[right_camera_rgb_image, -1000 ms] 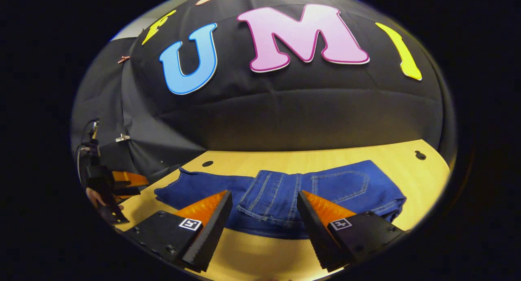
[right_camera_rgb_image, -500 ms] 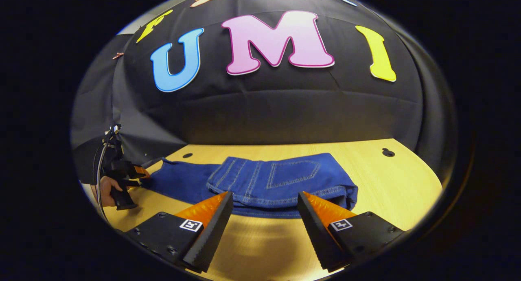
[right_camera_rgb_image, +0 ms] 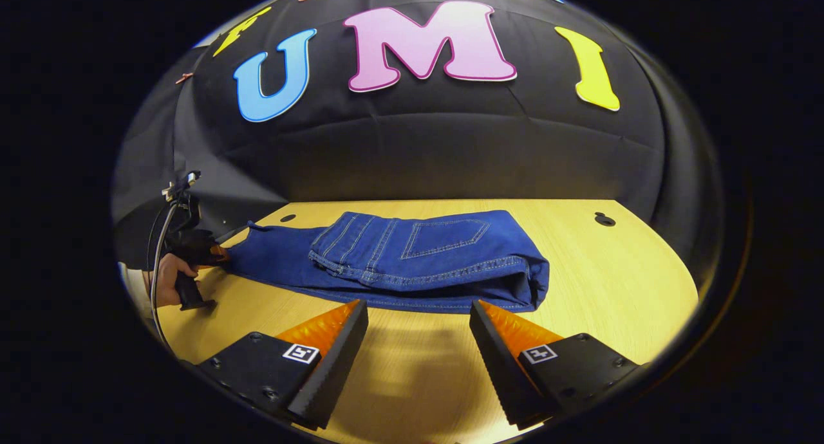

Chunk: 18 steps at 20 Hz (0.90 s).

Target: Grasp the waist and the cuffs of the jeans and fold them to make the two legs overlap; first hold the waist and fold one-third of the jeans toward the cuffs, then hold the cuffs and fold the remaining one-third in the same direction to finish folding.

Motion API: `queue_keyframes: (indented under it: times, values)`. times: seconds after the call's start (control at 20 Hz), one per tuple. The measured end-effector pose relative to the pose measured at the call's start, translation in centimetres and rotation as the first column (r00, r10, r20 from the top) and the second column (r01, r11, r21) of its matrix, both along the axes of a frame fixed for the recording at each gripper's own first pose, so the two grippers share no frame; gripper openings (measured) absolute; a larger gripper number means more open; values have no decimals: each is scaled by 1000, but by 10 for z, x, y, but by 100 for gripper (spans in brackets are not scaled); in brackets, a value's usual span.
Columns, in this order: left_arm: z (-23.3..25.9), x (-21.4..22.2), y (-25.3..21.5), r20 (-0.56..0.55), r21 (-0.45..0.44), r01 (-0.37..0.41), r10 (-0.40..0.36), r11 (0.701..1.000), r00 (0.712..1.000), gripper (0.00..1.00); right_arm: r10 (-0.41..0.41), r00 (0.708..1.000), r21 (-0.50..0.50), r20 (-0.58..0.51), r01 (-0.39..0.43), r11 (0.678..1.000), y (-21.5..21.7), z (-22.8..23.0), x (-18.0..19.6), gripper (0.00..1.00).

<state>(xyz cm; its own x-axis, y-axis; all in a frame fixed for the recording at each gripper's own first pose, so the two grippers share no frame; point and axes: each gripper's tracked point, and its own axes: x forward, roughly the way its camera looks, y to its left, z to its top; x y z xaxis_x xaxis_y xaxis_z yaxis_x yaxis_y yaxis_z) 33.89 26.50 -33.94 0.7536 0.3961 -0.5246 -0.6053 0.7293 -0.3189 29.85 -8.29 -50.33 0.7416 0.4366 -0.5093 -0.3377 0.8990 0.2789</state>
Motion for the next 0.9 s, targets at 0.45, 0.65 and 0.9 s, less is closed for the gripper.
queue_keyframes:
  times: [0.45, 0.65, 0.9]
  values:
    - [42, 6, -5, 218, -118, 73, -46, 990, 975, 7, -53, 997, -16, 60, 54, 998, -27, 18, 19, 98]
    - [124, 9, -44, 338, -6, 176, -163, 984, 927, 6, -94, 992, -40, 82, 97, 994, -56, 24, 25, 98]
    - [232, 18, -154, 481, 75, 340, -333, 937, 811, 6, -162, 983, -54, 90, 168, 984, -94, 31, 29, 98]
